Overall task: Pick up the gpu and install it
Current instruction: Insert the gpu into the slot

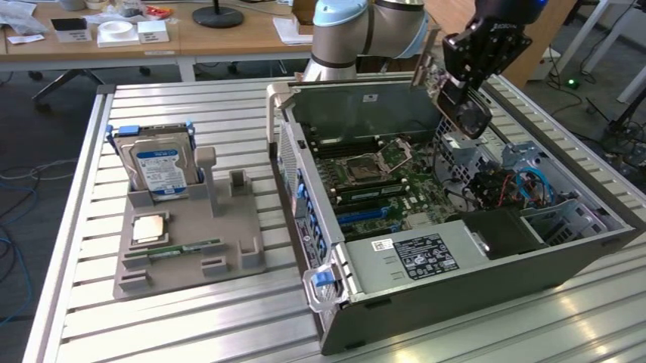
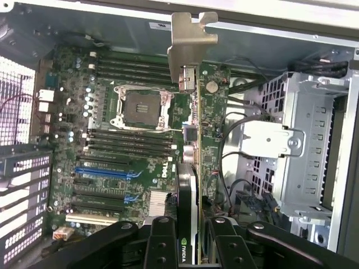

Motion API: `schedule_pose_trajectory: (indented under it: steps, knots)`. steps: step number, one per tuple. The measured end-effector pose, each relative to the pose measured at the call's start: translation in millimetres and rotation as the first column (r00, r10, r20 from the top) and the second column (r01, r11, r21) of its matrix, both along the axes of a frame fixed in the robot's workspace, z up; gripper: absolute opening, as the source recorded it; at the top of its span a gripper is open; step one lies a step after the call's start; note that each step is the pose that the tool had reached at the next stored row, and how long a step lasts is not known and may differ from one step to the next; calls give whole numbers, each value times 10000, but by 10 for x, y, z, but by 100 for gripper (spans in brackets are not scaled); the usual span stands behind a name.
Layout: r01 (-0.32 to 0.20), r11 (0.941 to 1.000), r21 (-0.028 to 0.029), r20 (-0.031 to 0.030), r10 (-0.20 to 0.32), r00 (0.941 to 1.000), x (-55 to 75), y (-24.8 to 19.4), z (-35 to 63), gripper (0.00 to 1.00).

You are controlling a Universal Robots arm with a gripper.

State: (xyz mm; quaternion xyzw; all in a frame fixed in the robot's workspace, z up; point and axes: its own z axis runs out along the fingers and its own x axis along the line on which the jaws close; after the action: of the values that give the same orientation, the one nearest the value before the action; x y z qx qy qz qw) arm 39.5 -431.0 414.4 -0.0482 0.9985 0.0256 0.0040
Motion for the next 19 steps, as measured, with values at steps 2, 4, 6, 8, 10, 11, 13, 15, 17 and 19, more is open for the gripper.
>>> schedule_pose_trajectory:
  steps: [2, 4, 6, 8, 10, 11, 13, 15, 17, 19]
  knots:
    - [-211, 9998, 1, 1, 211, 9998, 0, 0, 0, 27]
    - [-405, 9992, 0, 0, 405, 9992, 0, 0, 0, 27]
    - [-583, 9983, 0, 0, 583, 9983, 0, 0, 0, 27]
    - [-743, 9972, 0, 0, 743, 9972, 0, 0, 0, 27]
    - [-889, 9960, 0, 0, 889, 9960, 0, 0, 0, 27]
    - [-960, 9954, 0, 0, 960, 9954, 0, 0, 0, 27]
    - [-1099, 9939, 0, 0, 1099, 9939, 0, 0, 0, 27]
    - [-1237, 9923, 0, 1, 1237, 9923, 0, 0, 0, 27]
    - [-1393, 9902, 0, 0, 1393, 9902, 0, 0, 0, 27]
    - [-1567, 9877, 0, 0, 1567, 9877, 0, 0, 0, 27]
